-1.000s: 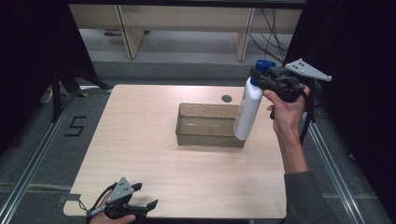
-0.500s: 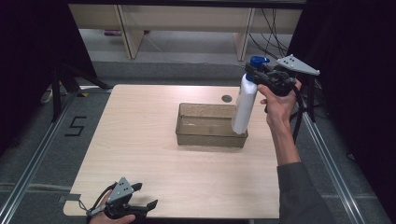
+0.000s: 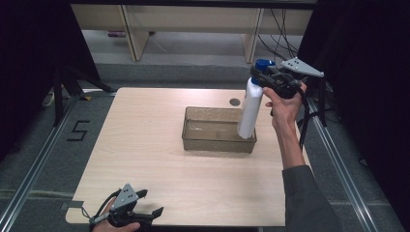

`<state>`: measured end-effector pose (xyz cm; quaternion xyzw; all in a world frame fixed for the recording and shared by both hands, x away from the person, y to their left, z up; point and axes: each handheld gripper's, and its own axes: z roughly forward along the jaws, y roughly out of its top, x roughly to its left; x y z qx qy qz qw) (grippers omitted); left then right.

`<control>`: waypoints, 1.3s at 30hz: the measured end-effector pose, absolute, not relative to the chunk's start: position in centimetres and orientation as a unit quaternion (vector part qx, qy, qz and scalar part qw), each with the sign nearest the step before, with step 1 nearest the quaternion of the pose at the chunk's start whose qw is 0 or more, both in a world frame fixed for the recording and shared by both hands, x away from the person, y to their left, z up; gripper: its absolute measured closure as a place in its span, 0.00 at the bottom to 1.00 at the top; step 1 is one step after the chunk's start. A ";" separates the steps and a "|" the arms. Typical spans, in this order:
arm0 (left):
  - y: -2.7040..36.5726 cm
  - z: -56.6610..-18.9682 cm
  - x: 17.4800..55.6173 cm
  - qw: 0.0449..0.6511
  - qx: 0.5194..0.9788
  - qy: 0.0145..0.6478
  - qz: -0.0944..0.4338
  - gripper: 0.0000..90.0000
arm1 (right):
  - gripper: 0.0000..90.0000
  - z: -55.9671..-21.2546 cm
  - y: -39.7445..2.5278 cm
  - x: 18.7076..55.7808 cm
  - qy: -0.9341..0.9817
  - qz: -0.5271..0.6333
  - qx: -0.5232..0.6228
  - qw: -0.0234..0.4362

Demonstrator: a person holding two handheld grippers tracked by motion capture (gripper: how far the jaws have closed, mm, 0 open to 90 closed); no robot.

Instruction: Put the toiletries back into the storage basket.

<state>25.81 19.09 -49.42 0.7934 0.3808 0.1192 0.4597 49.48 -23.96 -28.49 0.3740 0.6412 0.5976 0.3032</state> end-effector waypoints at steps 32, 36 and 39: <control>19.1 -49.4 25.8 0.461 0.793 0.380 0.118 0.18 | 0.74 -30.8 -24.1 50.4 0.642 0.592 0.389 0.293; 19.1 -49.4 25.8 0.460 0.793 0.380 0.120 0.18 | 0.74 -31.3 -24.2 50.4 0.643 0.588 0.392 0.296; 19.1 -49.4 25.8 0.461 0.793 0.380 0.118 0.18 | 0.74 -31.6 -24.1 50.5 0.644 0.588 0.393 0.292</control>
